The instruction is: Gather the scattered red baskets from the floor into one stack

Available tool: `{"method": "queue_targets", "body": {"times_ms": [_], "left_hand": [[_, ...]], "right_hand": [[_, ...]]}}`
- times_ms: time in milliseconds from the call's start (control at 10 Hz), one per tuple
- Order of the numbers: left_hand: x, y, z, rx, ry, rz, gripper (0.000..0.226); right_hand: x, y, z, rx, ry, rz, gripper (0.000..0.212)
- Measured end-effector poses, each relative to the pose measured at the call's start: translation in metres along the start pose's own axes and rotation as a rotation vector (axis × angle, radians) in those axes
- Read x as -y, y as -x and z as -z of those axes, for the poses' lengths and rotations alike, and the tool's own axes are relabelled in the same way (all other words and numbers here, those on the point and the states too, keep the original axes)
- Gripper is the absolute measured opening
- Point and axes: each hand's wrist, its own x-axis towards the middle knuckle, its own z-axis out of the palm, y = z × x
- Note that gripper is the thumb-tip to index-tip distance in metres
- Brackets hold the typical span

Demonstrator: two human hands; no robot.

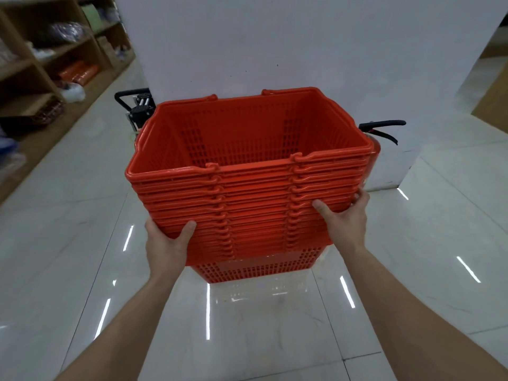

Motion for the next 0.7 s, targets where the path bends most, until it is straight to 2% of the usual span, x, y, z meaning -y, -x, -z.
{"method": "queue_targets", "body": {"times_ms": [200, 400, 500, 600, 700], "left_hand": [[0.008, -0.009, -0.010, -0.011, -0.014, -0.021, 0.085], [0.009, -0.007, -0.006, 0.011, -0.010, -0.046, 0.083], [0.004, -0.005, -0.002, 0.055, -0.044, -0.036, 0.083], [-0.008, -0.006, 0.011, 0.130, -0.116, -0.041, 0.079], [-0.034, -0.010, 0.045, 0.221, -0.425, -0.009, 0.087]], "right_hand": [[-0.008, -0.008, -0.003, 0.047, 0.046, 0.077, 0.082], [-0.004, -0.005, 0.001, 0.079, 0.100, 0.094, 0.087], [0.001, -0.004, 0.008, 0.116, 0.204, 0.070, 0.089], [0.010, 0.004, 0.020, 0.190, 0.448, 0.002, 0.089], [0.036, 0.020, 0.039, 0.234, 0.785, -0.075, 0.084]]}}
